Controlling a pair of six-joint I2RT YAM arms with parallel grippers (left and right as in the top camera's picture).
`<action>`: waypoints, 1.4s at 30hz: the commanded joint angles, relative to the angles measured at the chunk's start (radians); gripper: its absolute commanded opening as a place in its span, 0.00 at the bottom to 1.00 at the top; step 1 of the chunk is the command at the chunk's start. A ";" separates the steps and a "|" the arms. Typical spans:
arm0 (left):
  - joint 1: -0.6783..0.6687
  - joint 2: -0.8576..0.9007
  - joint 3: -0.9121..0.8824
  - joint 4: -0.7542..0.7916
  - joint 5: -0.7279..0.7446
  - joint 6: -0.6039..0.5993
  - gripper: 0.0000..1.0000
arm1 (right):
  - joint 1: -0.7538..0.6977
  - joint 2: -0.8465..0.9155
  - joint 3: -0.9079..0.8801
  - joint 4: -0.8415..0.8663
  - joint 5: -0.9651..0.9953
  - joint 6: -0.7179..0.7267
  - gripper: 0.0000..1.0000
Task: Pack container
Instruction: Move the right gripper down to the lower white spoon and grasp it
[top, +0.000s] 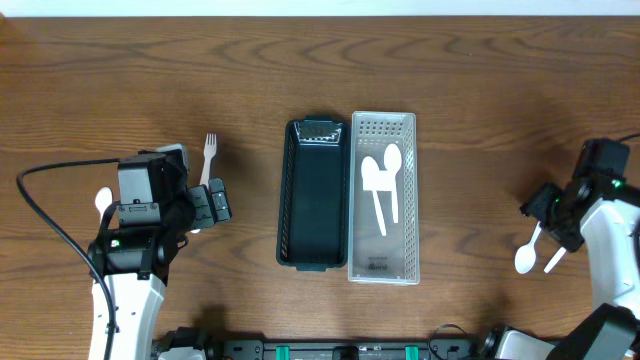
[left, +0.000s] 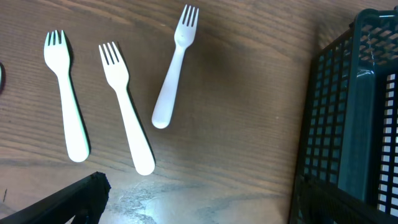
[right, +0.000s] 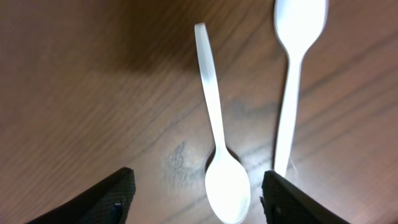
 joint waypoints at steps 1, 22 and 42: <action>0.006 0.002 0.023 -0.002 0.010 -0.005 0.98 | -0.008 0.021 -0.072 0.068 -0.010 -0.028 0.68; 0.006 0.002 0.023 -0.003 0.010 -0.005 0.98 | -0.009 0.204 -0.163 0.226 -0.010 -0.027 0.65; 0.006 0.002 0.023 -0.002 0.010 -0.005 0.98 | 0.003 0.208 -0.147 0.217 -0.024 -0.027 0.01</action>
